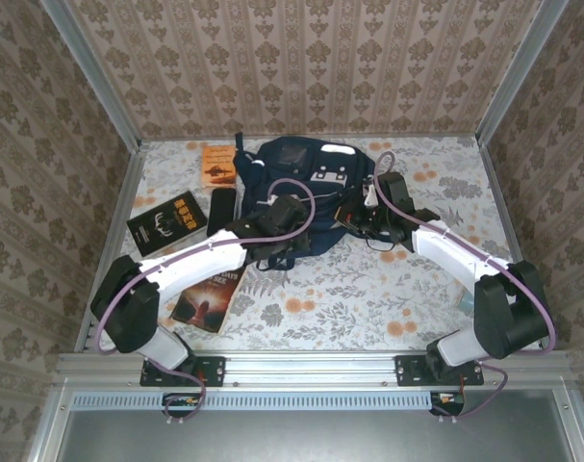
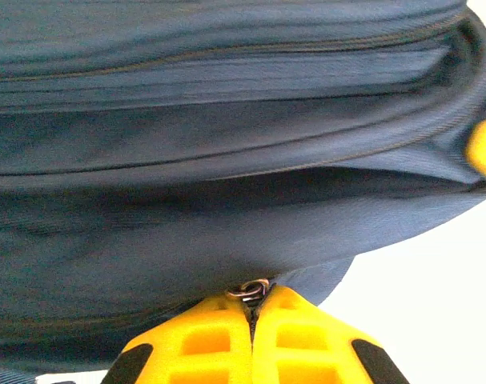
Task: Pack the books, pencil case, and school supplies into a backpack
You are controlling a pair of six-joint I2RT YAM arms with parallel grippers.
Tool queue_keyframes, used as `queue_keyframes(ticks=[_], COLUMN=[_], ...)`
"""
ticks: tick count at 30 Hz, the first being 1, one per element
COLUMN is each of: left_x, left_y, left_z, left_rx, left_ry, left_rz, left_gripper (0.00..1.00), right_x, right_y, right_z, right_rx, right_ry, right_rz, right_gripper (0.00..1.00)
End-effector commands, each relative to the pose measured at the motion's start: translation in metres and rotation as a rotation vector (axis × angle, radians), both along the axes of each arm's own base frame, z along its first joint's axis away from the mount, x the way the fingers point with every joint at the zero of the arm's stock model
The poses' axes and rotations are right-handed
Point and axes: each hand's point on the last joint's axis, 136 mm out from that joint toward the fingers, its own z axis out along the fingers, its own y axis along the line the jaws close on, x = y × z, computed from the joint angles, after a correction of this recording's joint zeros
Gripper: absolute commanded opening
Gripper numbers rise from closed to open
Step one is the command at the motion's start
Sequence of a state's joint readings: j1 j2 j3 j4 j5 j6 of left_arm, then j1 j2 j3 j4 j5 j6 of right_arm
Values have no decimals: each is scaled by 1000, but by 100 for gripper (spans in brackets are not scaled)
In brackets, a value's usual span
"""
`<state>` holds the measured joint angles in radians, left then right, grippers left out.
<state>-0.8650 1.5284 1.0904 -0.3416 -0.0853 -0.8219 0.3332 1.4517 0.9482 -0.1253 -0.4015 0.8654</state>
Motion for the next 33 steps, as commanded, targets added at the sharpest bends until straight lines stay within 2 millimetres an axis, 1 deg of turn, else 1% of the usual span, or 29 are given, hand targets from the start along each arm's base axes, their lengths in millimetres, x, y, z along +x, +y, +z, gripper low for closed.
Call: queue_keyframes(ticks=[1,5,11,13,17,20,21,23,25,27,29,31,33], left_x=[6,7,5,6,13,19,21,22,19,15,12,11,11], left_y=[43,48,42,48,63,77,78,73,60,42,27,18,15], left_z=[-6,-1,1,1,-1,-4,-4,-6,-7,-7,-8,-11,-12], left_rx=[92,87,93,118,148,158,153,116,77,29,-1,20,49], left_ry=[7,5,5,4,6,16,22,43,69,78,77,77,67], left_rz=[54,12,-70,-73,-53,-26,-28,-72,-152,-231,-285,-312,-323], left_gripper=[0,0,0,0,0,0,0,0,0,0,0,0,2], right_x=[8,8,7,6,6,6,6,8,11,14,17,17,17], right_y=[-28,-26,-23,-26,-42,-65,-73,-89,-104,-110,-106,-99,-94], right_z=[12,10,5,2,-7,-18,-22,-29,-36,-39,-36,-32,-28], right_rx=[-69,-65,-62,-82,-158,-245,-271,-321,-374,-392,-378,-349,-314], right_ry=[-50,-47,-39,-36,-25,-14,-11,-15,-18,-19,-30,-35,-36], right_rz=[-81,-67,-42,-45,-76,-120,-134,-154,-162,-147,-110,-80,-78], right_gripper=[0,0,0,0,0,0,0,0,0,0,0,0,0])
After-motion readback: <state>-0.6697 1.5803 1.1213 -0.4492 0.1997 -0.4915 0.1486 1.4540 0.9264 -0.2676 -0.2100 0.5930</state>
